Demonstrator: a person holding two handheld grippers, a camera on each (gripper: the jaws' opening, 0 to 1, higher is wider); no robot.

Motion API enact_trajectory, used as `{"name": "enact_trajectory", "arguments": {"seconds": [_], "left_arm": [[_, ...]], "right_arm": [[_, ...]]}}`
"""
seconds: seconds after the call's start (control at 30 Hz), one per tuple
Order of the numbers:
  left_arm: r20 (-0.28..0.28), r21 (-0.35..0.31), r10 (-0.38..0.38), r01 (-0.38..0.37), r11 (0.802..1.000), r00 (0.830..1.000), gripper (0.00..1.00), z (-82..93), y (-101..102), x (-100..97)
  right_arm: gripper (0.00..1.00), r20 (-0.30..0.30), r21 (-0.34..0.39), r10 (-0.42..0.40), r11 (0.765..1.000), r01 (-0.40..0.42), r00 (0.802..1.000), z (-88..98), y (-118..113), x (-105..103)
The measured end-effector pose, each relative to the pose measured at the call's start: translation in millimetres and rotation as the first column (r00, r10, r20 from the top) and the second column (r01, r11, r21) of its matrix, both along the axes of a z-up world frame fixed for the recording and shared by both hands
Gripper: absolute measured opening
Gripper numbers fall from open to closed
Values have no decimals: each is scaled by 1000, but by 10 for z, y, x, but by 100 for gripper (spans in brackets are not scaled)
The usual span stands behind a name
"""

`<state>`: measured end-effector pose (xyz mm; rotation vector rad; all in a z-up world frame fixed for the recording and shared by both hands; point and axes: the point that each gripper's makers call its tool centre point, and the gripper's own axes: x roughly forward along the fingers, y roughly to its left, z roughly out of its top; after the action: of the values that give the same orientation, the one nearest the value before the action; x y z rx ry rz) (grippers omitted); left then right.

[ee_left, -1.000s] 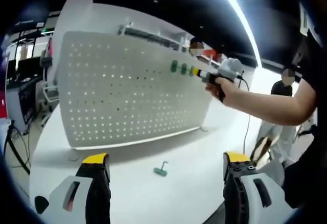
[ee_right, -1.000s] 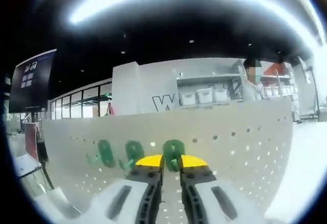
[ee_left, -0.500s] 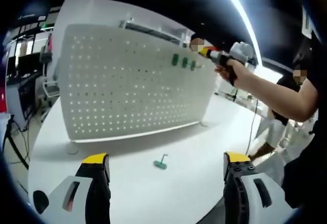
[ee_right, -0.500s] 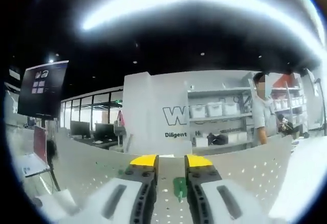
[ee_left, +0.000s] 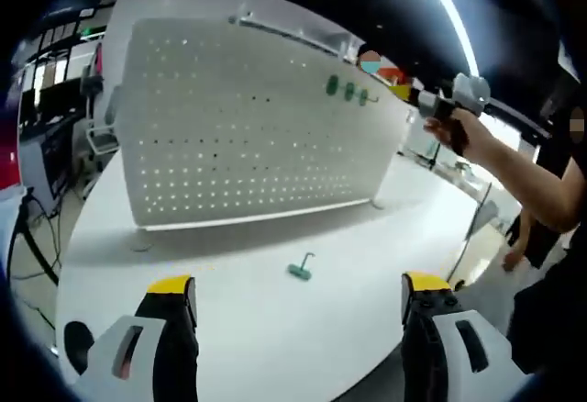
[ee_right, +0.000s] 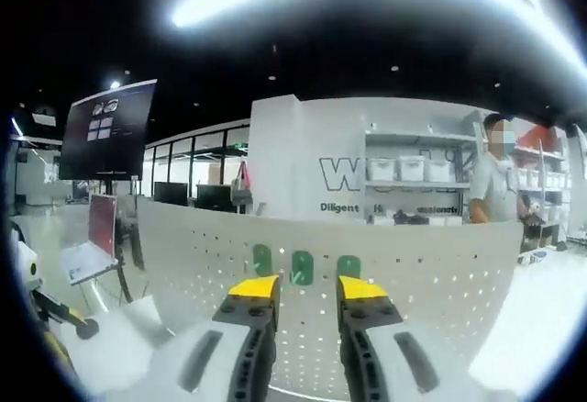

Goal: Insert the hook assembly into the mounting plate slot until the hook locks in place.

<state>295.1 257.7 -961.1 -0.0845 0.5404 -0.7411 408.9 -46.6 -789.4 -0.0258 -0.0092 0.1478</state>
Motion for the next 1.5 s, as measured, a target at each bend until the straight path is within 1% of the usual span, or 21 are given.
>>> {"name": "enact_trajectory", "arguments": {"seconds": [0.1,0.2,0.23,0.3,0.37,0.4,0.43,0.47,0.57,0.63,0.73,0.83,1.0,1.2,1.5], "left_arm": [[-6,15,-3,3,1000,1000,94,-23,7,-9],[-7,17,-3,4,1000,1000,94,-28,4,-19],[-8,23,-4,4,1000,1000,93,-36,9,-22],[-8,50,-5,5,999,1000,93,-67,30,-30],[-8,60,-5,6,998,1000,94,-80,41,-36],[-14,64,6,-6,998,1000,94,-91,60,-37],[-9,67,11,-10,998,1000,95,-87,69,-32],[-2,72,12,-11,997,1000,95,-79,78,-32],[-7,78,18,-18,997,1000,95,-89,98,-33],[-10,87,22,-21,996,1000,95,-104,113,-36],[-7,91,16,-15,996,1000,94,-112,106,-52],[-13,100,11,-10,995,1000,94,-136,92,-70],[-17,100,11,-9,995,1000,94,-154,78,-76],[-20,102,14,-12,995,1000,93,-169,88,-86],[-31,127,13,-9,992,999,93,-221,114,-96]], "right_arm": [[23,-30,11,13,1000,-12,999,-110,44,-93],[25,-67,5,36,999,-36,997,-239,121,-186],[25,-90,9,48,999,-47,995,-310,160,-229],[27,-113,8,69,998,-69,991,-402,224,-290],[27,-136,0,85,996,-86,987,-505,297,-377],[27,-153,-4,94,995,-96,984,-576,328,-427],[27,-157,-5,98,995,-100,983,-598,340,-444],[27,-169,-4,108,994,-110,980,-659,371,-489],[27,-202,-3,127,991,-130,971,-799,455,-611],[27,-216,12,139,990,-139,966,-881,499,-696],[28,-245,15,148,989,-149,958,-1003,546,-807],[28,-263,16,156,987,-157,952,-1080,581,-890],[28,-309,24,174,984,-175,935,-1257,651,-1046],[28,-337,27,182,983,-184,924,-1396,700,-1178],[28,-399,43,217,975,-218,891,-1631,830,-1351]]}}
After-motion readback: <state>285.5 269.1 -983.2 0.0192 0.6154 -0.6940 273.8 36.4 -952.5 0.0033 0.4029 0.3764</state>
